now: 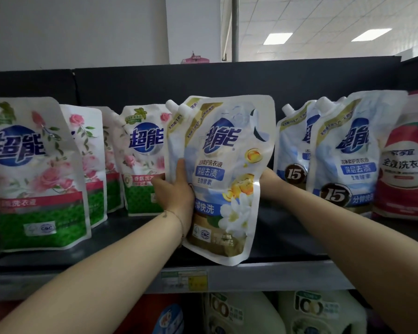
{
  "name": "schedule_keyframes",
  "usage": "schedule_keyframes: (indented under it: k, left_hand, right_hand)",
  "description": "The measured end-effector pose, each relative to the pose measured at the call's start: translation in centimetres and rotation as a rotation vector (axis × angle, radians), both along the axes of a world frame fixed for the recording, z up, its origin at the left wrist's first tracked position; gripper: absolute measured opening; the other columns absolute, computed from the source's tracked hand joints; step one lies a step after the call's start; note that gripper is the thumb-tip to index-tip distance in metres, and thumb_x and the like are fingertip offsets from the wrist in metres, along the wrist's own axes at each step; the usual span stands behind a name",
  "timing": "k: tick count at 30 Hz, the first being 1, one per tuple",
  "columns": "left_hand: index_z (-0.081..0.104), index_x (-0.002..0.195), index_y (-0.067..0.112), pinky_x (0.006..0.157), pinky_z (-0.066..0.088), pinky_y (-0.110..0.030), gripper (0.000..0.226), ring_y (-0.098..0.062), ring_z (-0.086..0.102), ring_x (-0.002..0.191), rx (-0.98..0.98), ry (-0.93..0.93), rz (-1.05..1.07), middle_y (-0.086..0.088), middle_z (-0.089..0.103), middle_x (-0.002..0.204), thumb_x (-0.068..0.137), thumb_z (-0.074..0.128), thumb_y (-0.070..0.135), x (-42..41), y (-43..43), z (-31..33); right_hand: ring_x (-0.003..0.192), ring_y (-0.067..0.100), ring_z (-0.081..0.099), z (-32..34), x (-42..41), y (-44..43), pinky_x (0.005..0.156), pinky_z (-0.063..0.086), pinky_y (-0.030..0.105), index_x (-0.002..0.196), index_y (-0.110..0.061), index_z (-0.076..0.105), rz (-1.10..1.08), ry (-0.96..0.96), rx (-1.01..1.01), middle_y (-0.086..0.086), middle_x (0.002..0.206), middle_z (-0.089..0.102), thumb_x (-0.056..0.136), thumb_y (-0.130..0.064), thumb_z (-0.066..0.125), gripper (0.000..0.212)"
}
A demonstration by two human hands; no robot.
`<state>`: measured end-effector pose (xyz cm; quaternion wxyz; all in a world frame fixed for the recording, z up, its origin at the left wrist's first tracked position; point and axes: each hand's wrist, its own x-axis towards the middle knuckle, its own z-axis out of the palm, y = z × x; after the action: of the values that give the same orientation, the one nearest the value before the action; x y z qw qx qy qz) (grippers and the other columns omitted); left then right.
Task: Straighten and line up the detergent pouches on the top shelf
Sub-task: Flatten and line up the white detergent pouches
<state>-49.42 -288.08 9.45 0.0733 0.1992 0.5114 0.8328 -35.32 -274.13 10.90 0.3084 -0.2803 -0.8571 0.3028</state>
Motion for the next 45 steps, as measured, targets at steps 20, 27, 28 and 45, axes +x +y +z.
schedule_keyframes:
  k: [20, 27, 28, 45]
  left_hand:
    - [0.051, 0.134, 0.027, 0.098, 0.047, -0.048, 0.114, -0.027, 0.064, 0.107, -0.374, 0.102, -0.513, -0.003, 0.066, 0.121, 0.04, 0.063, 0.089, -5.3, 0.8, -1.5]
    - [0.039, 0.14, 0.024, 0.092, 0.051, -0.044, 0.115, -0.027, 0.065, 0.104, -0.353, 0.083, -0.567, -0.006, 0.063, 0.125, 0.047, 0.062, 0.086, -4.4, 0.3, -0.7]
    - [0.039, 0.14, 0.022, 0.09, 0.052, -0.043, 0.105, -0.028, 0.065, 0.103, -0.339, 0.083, -0.569, -0.007, 0.062, 0.126, 0.057, 0.061, 0.083, -3.7, -0.1, -0.2]
    - [0.028, 0.147, 0.019, 0.111, 0.026, -0.035, 0.054, -0.027, 0.03, 0.139, -0.477, 0.362, -0.603, -0.008, 0.032, 0.152, 0.102, 0.022, 0.048, 0.2, -0.2, 2.0]
  right_hand:
    - [0.111, 0.01, 0.063, -0.4, 6.6, -10.6, 0.096, 0.051, 0.036, 0.142, -0.033, 0.028, 0.361, -0.049, -0.27, -0.007, 0.124, 0.063, 0.061, -0.024, 0.09, 0.102]
    - [0.101, 0.008, 0.067, -2.2, 4.0, -10.1, 0.091, 0.054, 0.038, 0.126, -0.021, 0.051, 0.155, 0.203, -0.239, -0.007, 0.112, 0.069, 0.063, -0.03, 0.088, 0.074]
    - [0.1, 0.008, 0.067, -2.2, 4.0, -9.8, 0.091, 0.055, 0.038, 0.125, -0.02, 0.052, 0.138, 0.206, -0.244, -0.006, 0.111, 0.07, 0.064, -0.028, 0.087, 0.071]
    - [0.093, 0.011, 0.069, -0.6, 6.9, -7.1, 0.078, 0.056, 0.026, 0.108, -0.024, 0.058, 0.089, 0.193, -0.292, -0.003, 0.104, 0.071, 0.078, -0.014, 0.075, 0.036]
